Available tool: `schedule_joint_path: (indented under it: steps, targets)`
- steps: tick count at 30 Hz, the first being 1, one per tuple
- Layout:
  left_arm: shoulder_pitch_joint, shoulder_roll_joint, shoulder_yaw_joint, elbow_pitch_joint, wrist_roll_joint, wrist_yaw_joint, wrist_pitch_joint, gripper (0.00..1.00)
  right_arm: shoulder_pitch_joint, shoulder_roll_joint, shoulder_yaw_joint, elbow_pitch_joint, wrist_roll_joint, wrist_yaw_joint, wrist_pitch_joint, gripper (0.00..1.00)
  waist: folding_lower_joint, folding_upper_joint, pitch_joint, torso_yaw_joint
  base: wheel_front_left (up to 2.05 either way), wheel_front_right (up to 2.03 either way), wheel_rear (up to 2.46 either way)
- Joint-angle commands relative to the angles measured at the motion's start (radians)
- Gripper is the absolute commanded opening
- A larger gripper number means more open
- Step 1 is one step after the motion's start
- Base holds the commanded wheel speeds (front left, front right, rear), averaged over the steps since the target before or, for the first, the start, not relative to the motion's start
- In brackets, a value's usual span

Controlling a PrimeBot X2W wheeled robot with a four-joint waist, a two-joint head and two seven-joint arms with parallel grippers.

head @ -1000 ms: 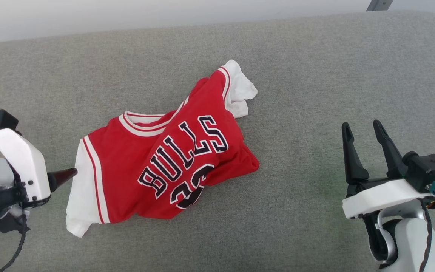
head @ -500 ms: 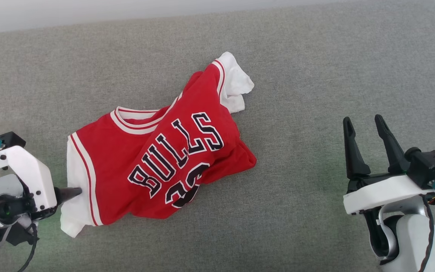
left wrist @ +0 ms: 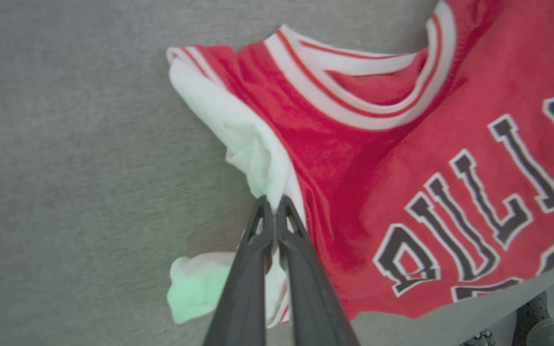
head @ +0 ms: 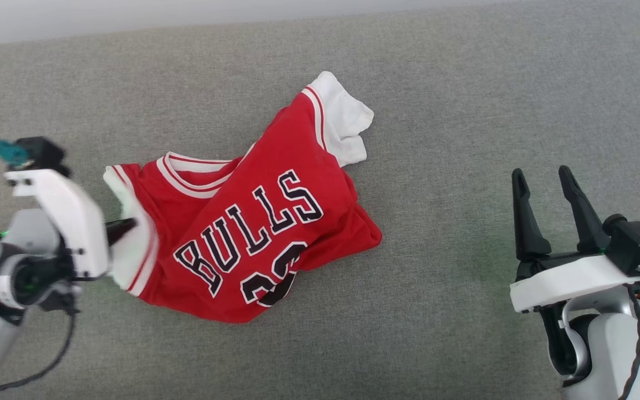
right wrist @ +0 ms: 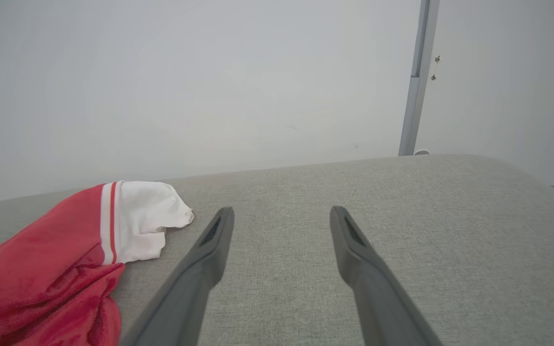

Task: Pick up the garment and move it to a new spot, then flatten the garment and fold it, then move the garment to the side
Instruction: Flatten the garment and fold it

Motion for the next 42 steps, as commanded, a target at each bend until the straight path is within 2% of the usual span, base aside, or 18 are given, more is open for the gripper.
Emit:
schedule_joint_path:
  steps: [1,7,10,11,12,13,14,19,23,27,32,36,42]
  targets:
    - [-0.009,-0.009,-0.015,-0.067,0.020,-0.005,0.001,0.00,0.001,0.000,0.001,-0.007,0.001,0.000,-0.005,1.00,0.0000,0.0000,-0.002,0.002,0.00,0.00,0.00]
    - [0.042,-0.023,-0.112,-0.290,0.111,0.014,0.011,0.00,-0.004,0.000,0.009,-0.007,0.011,0.000,-0.010,1.00,0.0000,0.0000,0.001,-0.003,0.00,0.00,0.00]
    - [0.072,-0.026,-0.170,-0.346,0.171,0.024,0.015,0.00,-0.003,0.000,0.013,-0.003,0.015,0.000,-0.016,1.00,0.0000,0.0000,0.003,-0.007,0.00,0.00,0.00]
    - [0.083,-0.028,-0.188,-0.354,0.185,0.024,0.014,0.04,-0.003,0.000,0.014,-0.002,0.018,0.000,-0.018,1.00,0.0000,0.0000,0.003,-0.007,0.00,0.00,0.00]
    - [0.089,-0.030,-0.199,-0.358,0.204,0.022,0.005,0.40,-0.003,0.000,0.016,-0.001,0.018,0.000,-0.020,1.00,0.0000,0.0000,0.004,-0.007,0.00,0.00,0.00]
    - [0.098,-0.031,-0.209,-0.352,0.212,0.021,0.003,0.65,-0.003,0.000,0.017,0.002,0.018,0.000,-0.020,1.00,0.0000,0.0000,0.003,-0.007,0.00,0.00,0.00]
    - [0.110,-0.031,-0.216,-0.346,0.210,0.017,0.001,1.00,-0.004,0.000,0.019,0.004,0.019,0.000,-0.020,1.00,0.0000,0.0000,0.002,-0.009,0.00,0.00,0.00]
    - [0.140,-0.014,-0.203,-0.356,0.178,0.017,-0.008,1.00,-0.001,0.000,0.023,0.008,0.020,0.000,-0.025,1.00,0.0000,0.0000,-0.006,-0.010,0.00,0.00,0.00]
    - [0.163,0.037,-0.179,-0.421,0.143,0.045,0.011,1.00,0.008,0.000,0.022,0.005,0.014,0.000,-0.026,1.00,0.0000,0.0000,-0.015,-0.007,0.00,0.00,0.00]
    - [0.184,0.111,-0.164,-0.498,0.149,0.073,0.027,1.00,0.016,0.000,0.022,0.001,0.014,0.000,-0.025,1.00,0.0000,0.0000,-0.019,-0.004,0.00,0.00,0.00]
    - [0.205,0.165,-0.141,-0.567,0.135,0.107,0.028,1.00,0.017,0.000,0.022,-0.005,0.015,0.000,-0.022,1.00,0.0000,0.0000,-0.015,0.002,0.00,0.00,0.00]
    - [0.196,0.189,-0.112,-0.576,0.129,0.126,0.017,1.00,0.011,0.000,0.023,-0.009,0.013,0.000,-0.020,1.00,0.0000,0.0000,-0.010,0.004,0.00,0.00,0.00]
    - [0.180,0.195,-0.090,-0.543,0.103,0.107,0.011,1.00,0.001,0.000,0.026,-0.011,0.009,0.000,-0.015,1.00,0.0000,0.0000,-0.001,0.001,0.00,0.00,0.00]
